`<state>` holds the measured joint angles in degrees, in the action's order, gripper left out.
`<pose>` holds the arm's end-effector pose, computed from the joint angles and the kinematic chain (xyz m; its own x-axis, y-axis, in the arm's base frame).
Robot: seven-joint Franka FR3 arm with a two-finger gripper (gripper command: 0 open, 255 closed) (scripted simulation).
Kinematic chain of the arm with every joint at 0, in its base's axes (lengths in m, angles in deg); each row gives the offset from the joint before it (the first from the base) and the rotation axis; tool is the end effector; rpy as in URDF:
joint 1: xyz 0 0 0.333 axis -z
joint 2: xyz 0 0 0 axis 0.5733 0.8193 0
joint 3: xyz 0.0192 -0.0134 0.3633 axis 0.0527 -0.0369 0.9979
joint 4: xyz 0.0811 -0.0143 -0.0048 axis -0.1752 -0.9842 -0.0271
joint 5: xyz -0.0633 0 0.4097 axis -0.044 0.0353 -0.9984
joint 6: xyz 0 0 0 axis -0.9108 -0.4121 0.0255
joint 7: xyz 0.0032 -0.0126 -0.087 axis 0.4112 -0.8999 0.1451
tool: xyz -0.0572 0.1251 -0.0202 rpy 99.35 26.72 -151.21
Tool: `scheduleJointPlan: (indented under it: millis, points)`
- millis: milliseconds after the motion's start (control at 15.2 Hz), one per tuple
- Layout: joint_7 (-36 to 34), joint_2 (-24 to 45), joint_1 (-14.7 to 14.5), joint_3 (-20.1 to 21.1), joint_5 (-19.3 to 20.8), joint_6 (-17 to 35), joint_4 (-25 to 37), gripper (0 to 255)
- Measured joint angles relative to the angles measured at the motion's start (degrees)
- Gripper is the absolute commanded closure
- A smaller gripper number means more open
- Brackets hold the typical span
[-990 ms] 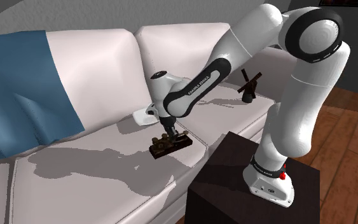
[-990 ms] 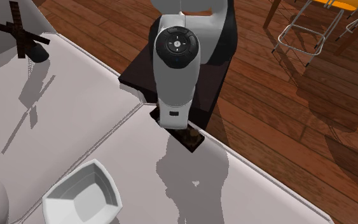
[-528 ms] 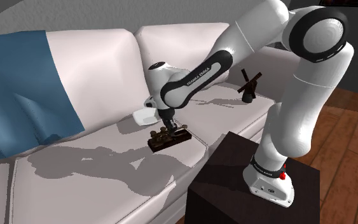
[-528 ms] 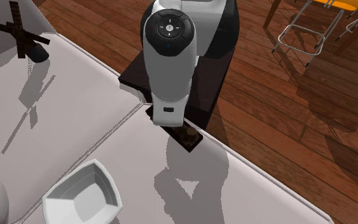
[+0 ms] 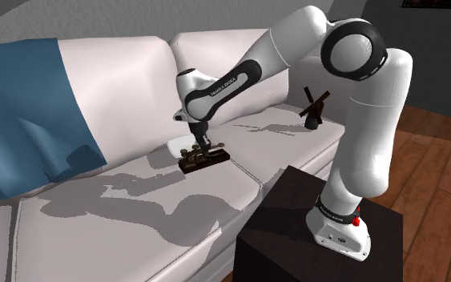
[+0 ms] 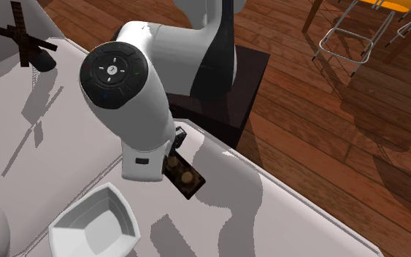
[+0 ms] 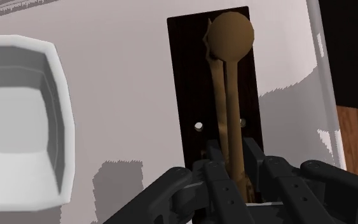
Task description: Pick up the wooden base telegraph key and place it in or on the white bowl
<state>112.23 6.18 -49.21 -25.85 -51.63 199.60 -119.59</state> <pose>0.5647 0.1284 0.3365 0.3930 0.9097 -0.1343 0.9114 -0.4047 -0.0741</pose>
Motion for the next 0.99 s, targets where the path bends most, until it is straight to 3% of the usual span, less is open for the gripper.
scheduleJointPlan:
  millis: [594, 990]
  points:
    - [7.39, 14.69, 4.43, -2.43, -0.62, -7.29, 22.42, 255]
    - [11.78, 27.79, 7.74, -3.24, -1.48, -15.85, 44.36, 255]
